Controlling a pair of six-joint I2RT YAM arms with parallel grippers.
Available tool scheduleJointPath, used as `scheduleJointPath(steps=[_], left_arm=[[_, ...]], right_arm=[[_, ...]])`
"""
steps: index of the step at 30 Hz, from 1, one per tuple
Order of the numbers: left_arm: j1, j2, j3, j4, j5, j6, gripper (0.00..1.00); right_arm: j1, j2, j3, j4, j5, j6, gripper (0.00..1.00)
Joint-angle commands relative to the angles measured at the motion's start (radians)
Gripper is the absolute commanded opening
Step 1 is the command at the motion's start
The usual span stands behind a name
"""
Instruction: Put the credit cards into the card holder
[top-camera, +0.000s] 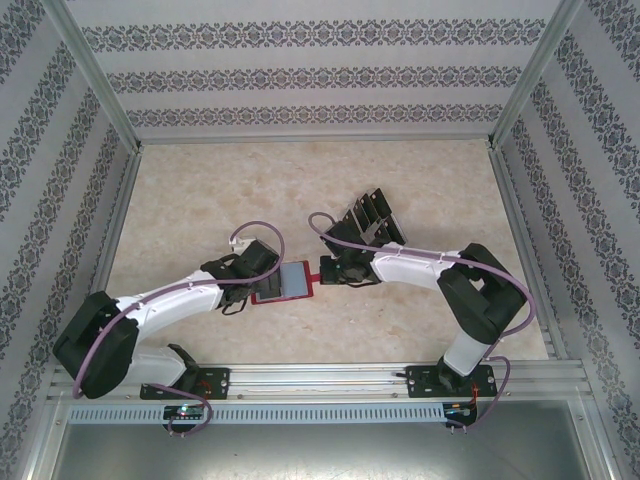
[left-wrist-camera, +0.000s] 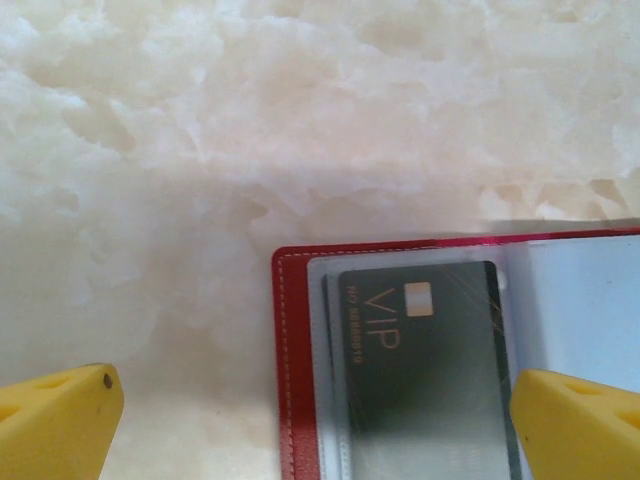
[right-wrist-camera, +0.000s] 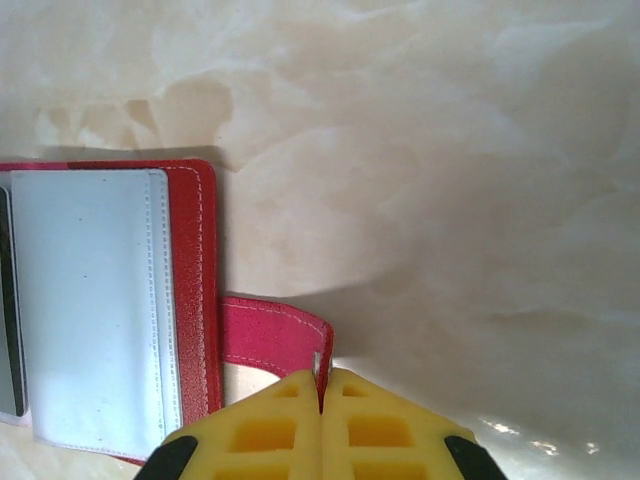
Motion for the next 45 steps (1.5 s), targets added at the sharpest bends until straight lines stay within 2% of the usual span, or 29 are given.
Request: scheduleJointPath(steps=[1,7,12,18,23,29,37,45], left_arm=[[0.01,0.02,-0.007,0.014,-0.009,0.018,1.0],[0.009,0.054,-0.027,0.011,-0.026,0.011,1.0],[0.01,0.031,-0.068,-0.007,-0.041,-0.018,1.0],[0.01,-0.021,-0.109,-0.001,-0.046,-0.033,1.0],[0.01,-0.049,-0.113,0.003,-0.045,-0.033,1.0],[0.01,-0.097,-0.12,-0.027,-0.039,-0.04,1.0],[0.01,-0.116,-0.174,-0.043,-0.033,-0.082,1.0],[0.01,-0.088,-0.212,-0.012,-0.027,-0.098,1.0]], right_arm=[[-0.013,-0.038,-0.013,-0.031,0.023,-0.018,0.0],[-0.023,-0.053,-0.007,-0.039,0.014,-0.025,0.0],[-0.019,-0.113,-0.004,-0.045,-0.011,-0.017,0.3],[0.034,-0.165,0.041,-0.089,-0.014,-0.007,0.42],[0.066,-0.137,0.108,-0.097,-0.039,-0.012,0.45],[0.075,-0.02,0.215,-0.116,-0.082,-0.073,0.5],[0.072,0.128,0.312,-0.134,-0.085,-0.147,0.51],[0.071,0.205,0.356,-0.138,-0.089,-0.167,0.51]])
